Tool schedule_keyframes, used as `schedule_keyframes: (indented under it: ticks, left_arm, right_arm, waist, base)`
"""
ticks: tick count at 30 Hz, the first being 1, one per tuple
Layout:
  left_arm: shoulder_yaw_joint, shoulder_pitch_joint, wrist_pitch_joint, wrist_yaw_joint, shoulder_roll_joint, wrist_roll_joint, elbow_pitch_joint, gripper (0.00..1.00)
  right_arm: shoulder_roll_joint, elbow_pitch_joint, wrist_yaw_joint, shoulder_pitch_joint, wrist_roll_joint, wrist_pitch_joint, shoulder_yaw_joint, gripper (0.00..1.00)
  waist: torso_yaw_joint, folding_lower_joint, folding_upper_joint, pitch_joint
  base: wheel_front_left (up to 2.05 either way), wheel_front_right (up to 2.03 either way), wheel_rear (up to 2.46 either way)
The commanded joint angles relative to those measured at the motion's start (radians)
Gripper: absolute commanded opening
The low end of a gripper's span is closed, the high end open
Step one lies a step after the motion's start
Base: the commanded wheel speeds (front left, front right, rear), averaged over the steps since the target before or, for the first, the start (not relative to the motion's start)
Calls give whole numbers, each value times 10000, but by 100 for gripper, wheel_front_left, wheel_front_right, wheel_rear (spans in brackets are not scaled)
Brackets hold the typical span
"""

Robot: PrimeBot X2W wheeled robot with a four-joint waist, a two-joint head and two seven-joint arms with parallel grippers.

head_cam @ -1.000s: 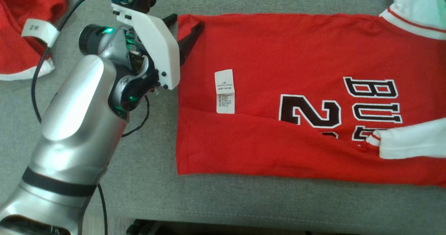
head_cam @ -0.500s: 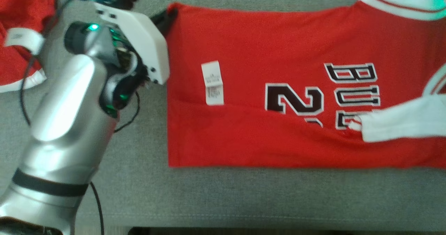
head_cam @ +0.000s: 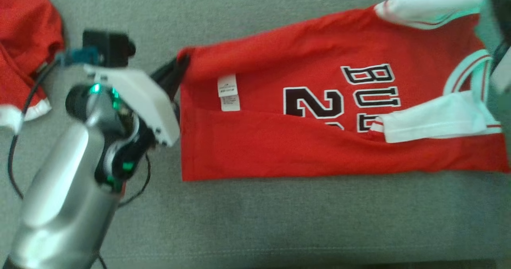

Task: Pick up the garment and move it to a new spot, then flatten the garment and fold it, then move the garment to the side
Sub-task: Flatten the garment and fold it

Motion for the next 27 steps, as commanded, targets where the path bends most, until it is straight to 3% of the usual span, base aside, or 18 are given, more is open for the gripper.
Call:
schedule_keyframes:
  ticks: [1,6,12,21,22,23,24,27]
  left_arm:
    - [482,-119,-87,74,440,-37,-452,0]
    - [801,1077,-220,367,664,-364,-1576,0]
    - [1031,2082,-373,605,940,-459,-2406,0]
    - [1323,2863,-696,704,1102,-634,-2941,0]
    - [1312,2916,-695,703,1161,-588,-2900,21]
    - [1260,2985,-665,673,1229,-544,-2849,44]
    - [1215,3057,-656,643,1280,-511,-2792,100]
    - [941,3260,-651,588,1639,12,-2542,100]
  right_arm:
    - [-361,-462,75,257,76,26,59,0]
    - [-493,-1698,75,2020,228,182,-332,0]
    - [-177,-2831,75,3776,132,434,-945,0]
    - [471,-3019,75,4404,-125,657,-1007,0]
    - [454,-2994,75,4449,-157,756,-941,41]
    - [435,-2963,75,4503,-183,864,-897,100]
    - [436,-2907,75,4560,-184,1028,-903,100]
    - [402,-2933,75,4570,-231,1469,-1073,100]
  waist:
    - [-165,0,0,-179]
    - [-373,0,0,-441]
    - [-617,0,0,-545]
    - [-879,0,0,-552]
    - [-883,0,0,-559]
    - [-886,0,0,-573]
    - [-888,0,0,-583]
    - [-911,0,0,-585]
  base:
    - [0,0,0]
    - [0,0,0]
    - [0,0,0]
    - [0,0,0]
    - [0,0,0]
    - [0,0,0]
    - [0,0,0]
    - [0,0,0]
